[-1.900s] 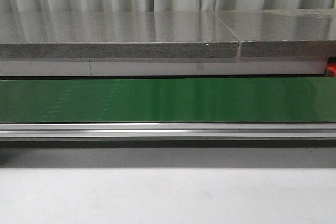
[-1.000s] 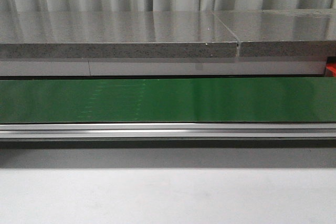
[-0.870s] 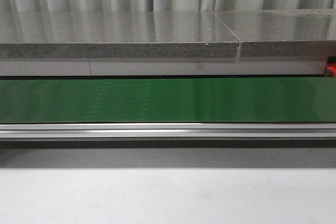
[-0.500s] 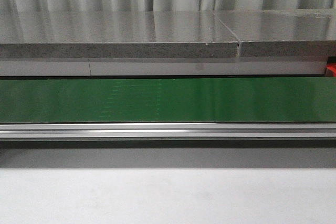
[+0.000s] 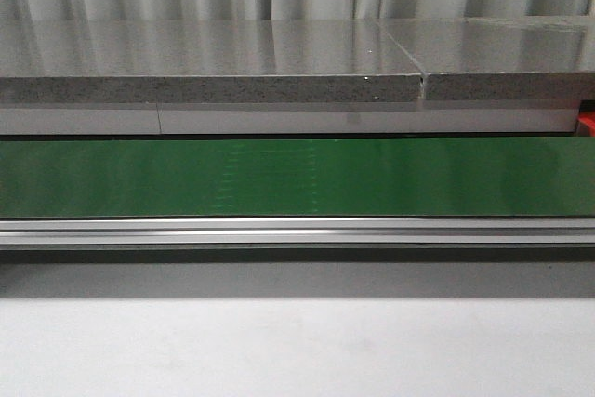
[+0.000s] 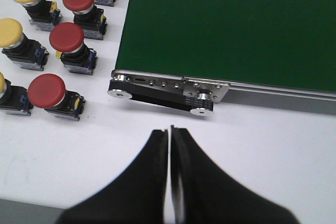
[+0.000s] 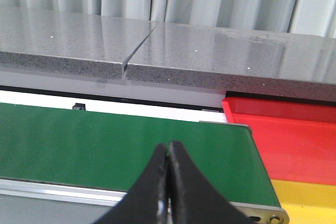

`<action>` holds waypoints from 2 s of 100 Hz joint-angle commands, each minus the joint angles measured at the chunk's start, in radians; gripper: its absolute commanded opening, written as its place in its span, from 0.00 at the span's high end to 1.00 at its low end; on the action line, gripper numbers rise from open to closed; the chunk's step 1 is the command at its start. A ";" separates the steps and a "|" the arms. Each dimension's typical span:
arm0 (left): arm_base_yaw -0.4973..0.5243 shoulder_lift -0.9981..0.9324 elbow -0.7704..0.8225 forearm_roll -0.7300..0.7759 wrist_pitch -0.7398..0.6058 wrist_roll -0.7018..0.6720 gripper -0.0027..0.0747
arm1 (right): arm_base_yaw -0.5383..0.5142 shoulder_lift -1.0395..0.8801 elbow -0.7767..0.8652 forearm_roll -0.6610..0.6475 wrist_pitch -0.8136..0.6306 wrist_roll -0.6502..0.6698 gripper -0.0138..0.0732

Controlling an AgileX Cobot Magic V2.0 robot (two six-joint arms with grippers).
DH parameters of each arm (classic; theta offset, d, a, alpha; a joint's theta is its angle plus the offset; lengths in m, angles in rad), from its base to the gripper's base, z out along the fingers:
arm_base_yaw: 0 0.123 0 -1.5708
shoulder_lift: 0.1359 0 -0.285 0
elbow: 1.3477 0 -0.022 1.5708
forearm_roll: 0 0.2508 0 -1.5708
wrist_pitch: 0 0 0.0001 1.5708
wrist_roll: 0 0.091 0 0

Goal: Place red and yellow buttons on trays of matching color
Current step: 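Move the left gripper down over the red push-button nearest the conveyor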

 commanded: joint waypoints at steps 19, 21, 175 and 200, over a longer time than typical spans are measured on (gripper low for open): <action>-0.008 0.019 -0.036 0.005 -0.049 -0.014 0.14 | -0.001 -0.016 -0.010 -0.004 -0.079 -0.001 0.98; -0.008 0.019 -0.036 0.005 -0.049 -0.018 0.10 | -0.001 -0.016 -0.010 -0.004 -0.079 -0.001 0.98; 0.451 0.629 -0.087 0.130 -0.311 -0.346 0.14 | -0.001 -0.016 -0.010 -0.004 -0.079 -0.001 0.98; 0.451 0.745 -0.142 0.130 -0.316 -0.342 0.14 | -0.001 -0.016 -0.010 -0.004 -0.079 -0.001 0.98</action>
